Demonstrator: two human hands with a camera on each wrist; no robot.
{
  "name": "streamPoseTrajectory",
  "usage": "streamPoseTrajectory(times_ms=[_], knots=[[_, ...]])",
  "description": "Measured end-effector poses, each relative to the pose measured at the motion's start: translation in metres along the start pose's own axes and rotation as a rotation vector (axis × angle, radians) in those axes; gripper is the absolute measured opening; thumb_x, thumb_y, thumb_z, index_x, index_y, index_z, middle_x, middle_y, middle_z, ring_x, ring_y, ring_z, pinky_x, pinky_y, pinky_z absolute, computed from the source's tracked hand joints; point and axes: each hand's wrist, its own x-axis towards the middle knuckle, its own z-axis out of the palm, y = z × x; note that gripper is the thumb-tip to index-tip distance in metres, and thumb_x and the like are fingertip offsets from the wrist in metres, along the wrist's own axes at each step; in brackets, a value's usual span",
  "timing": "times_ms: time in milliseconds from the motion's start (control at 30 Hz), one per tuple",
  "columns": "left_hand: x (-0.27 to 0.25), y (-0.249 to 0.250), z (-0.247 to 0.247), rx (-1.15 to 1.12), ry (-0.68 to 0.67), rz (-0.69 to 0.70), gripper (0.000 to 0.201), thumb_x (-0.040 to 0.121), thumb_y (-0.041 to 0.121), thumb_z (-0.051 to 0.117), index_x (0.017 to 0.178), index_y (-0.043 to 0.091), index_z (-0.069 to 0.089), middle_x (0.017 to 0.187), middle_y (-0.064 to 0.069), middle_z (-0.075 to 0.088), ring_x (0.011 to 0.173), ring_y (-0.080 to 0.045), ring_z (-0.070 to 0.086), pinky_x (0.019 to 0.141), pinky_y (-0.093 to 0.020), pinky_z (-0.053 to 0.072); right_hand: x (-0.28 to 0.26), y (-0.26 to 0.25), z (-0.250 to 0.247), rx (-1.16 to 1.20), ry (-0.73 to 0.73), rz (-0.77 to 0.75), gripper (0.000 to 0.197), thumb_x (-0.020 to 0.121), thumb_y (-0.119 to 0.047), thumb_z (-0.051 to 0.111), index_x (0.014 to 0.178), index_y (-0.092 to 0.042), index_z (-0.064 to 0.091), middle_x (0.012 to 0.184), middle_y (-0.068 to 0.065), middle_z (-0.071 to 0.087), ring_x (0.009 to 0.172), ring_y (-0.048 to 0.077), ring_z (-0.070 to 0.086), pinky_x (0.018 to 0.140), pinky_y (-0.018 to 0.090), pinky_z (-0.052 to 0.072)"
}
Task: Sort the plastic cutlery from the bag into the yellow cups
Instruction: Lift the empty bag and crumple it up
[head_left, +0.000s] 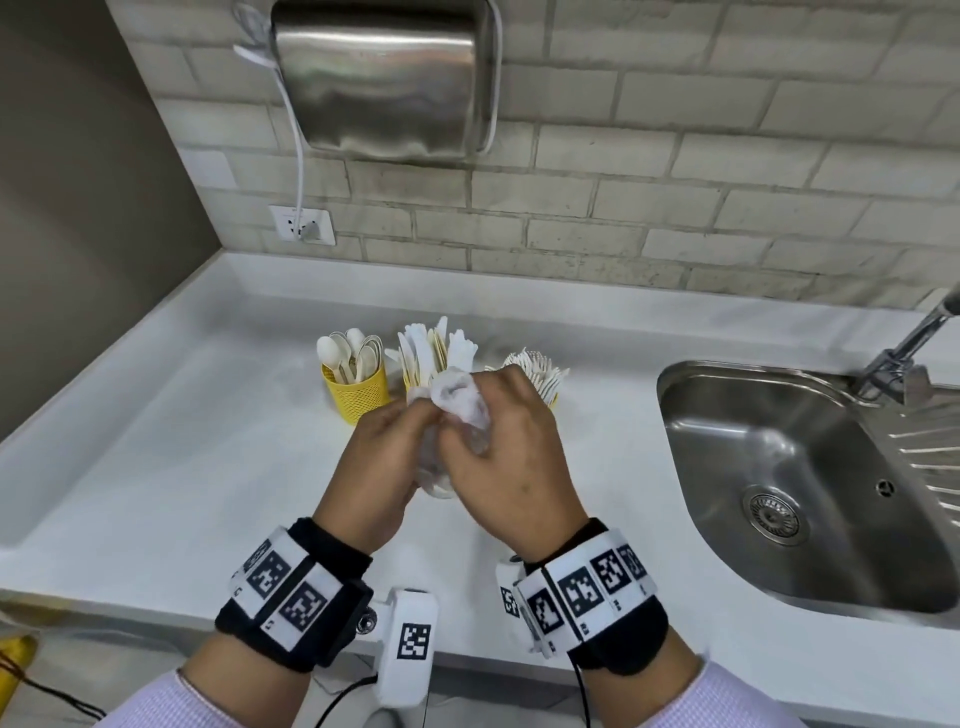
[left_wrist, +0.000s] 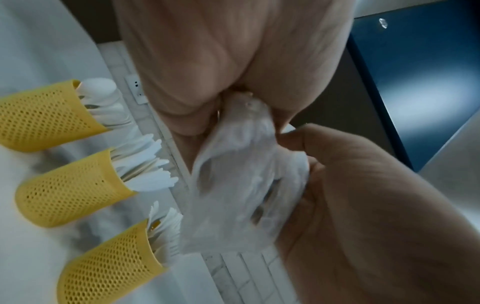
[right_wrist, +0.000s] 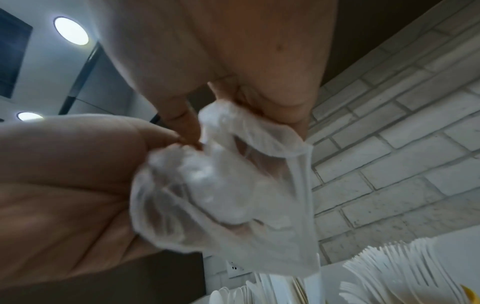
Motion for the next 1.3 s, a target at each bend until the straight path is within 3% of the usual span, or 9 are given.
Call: streamPoseTrajectory(times_ms=[133,233,367,433,533,667,900,1133,1300], knots=[[-0.001,-0.001,-0.001,-0.234,-0.071,-0.072,0.044,0.106,0.035,0.046,0.127,0.003,0.067,0.123,-0.024,0.070,0.114,-0.033,0.068,0.098,-0.044,0.050,-0.011,-0.003,0.004,-0.252,-0.211,-0.030,0.050,0.089,-0.046,0.039,0.121,-0.015,0.063,0.116,0.001,0.049,0.109,0.024,0.044,0.098,0.040,0.042],[0.000,-0.008,-0.004,-0.172,-0.024,-0.058,0.032,0.106,0.024,0.051,0.121,0.005,0.071,0.116,-0.022,0.074,0.101,-0.027,0.073,0.081,-0.034,0.057,-0.014,0.000,0.001,-0.054,-0.303,-0.003,0.055,0.088,-0.045,0.034,0.124,-0.018,0.066,0.120,-0.002,0.049,0.114,0.021,0.039,0.104,0.034,0.034],[0.001,-0.008,-0.016,-0.257,-0.010,-0.100,0.027,0.103,0.009,0.050,0.122,0.002,0.068,0.114,-0.016,0.076,0.099,-0.027,0.075,0.074,-0.030,0.062,-0.008,0.011,-0.011,0.103,-0.019,0.268,0.059,0.082,-0.049,0.046,0.132,-0.024,0.065,0.127,-0.009,0.048,0.121,0.010,0.037,0.110,0.026,0.031],[0.001,-0.005,-0.023,-0.263,-0.054,-0.121,0.031,0.103,0.012,0.050,0.129,0.003,0.064,0.124,-0.016,0.073,0.113,-0.030,0.071,0.087,-0.040,0.059,-0.001,0.014,-0.019,0.248,-0.075,0.461,0.055,0.085,-0.047,0.058,0.136,-0.024,0.059,0.121,-0.009,0.058,0.114,0.010,0.054,0.100,0.025,0.045],[0.002,-0.001,-0.031,-0.145,-0.150,-0.145,0.038,0.098,0.021,0.055,0.133,0.010,0.064,0.130,-0.017,0.069,0.123,-0.038,0.064,0.091,-0.047,0.050,0.002,0.017,-0.024,0.728,-0.332,0.694,0.038,0.088,-0.035,0.065,0.116,-0.010,0.066,0.088,0.007,0.072,0.071,0.025,0.066,0.057,0.032,0.050],[-0.005,0.005,-0.031,0.092,-0.218,-0.148,0.028,0.101,0.035,0.058,0.129,0.031,0.064,0.116,-0.001,0.076,0.097,-0.017,0.072,0.074,-0.031,0.054,-0.008,0.013,-0.016,0.818,-0.314,0.661,0.012,0.101,-0.008,0.058,0.099,-0.002,0.068,0.064,0.008,0.059,0.048,0.021,0.044,0.043,0.024,0.034],[-0.004,-0.001,-0.032,-0.079,-0.131,-0.129,0.022,0.096,0.006,0.062,0.115,0.015,0.065,0.081,-0.001,0.065,0.056,-0.009,0.052,0.045,-0.020,0.039,-0.012,0.014,-0.008,1.271,-0.234,0.756,0.031,0.098,0.010,0.047,0.109,-0.007,0.069,0.063,0.003,0.052,0.042,0.007,0.037,0.039,0.018,0.032],[-0.008,0.001,-0.034,-0.227,-0.184,-0.135,0.053,0.097,-0.012,0.036,0.066,0.016,0.069,0.068,-0.005,0.056,0.048,-0.012,0.039,0.044,-0.018,0.039,-0.010,0.013,-0.001,1.325,-0.169,0.754,0.032,0.075,0.008,0.056,0.055,-0.014,0.068,0.048,-0.003,0.045,0.039,0.005,0.031,0.039,0.016,0.024],[-0.010,0.008,-0.051,-0.169,-0.339,-0.155,0.018,0.084,0.010,0.055,0.073,0.008,0.069,0.075,-0.011,0.055,0.059,-0.021,0.051,0.054,-0.025,0.047,-0.013,0.025,-0.006,1.031,-0.297,0.603,0.038,0.066,0.013,0.048,0.046,-0.015,0.062,0.049,0.002,0.033,0.044,0.011,0.026,0.050,0.022,0.018]])
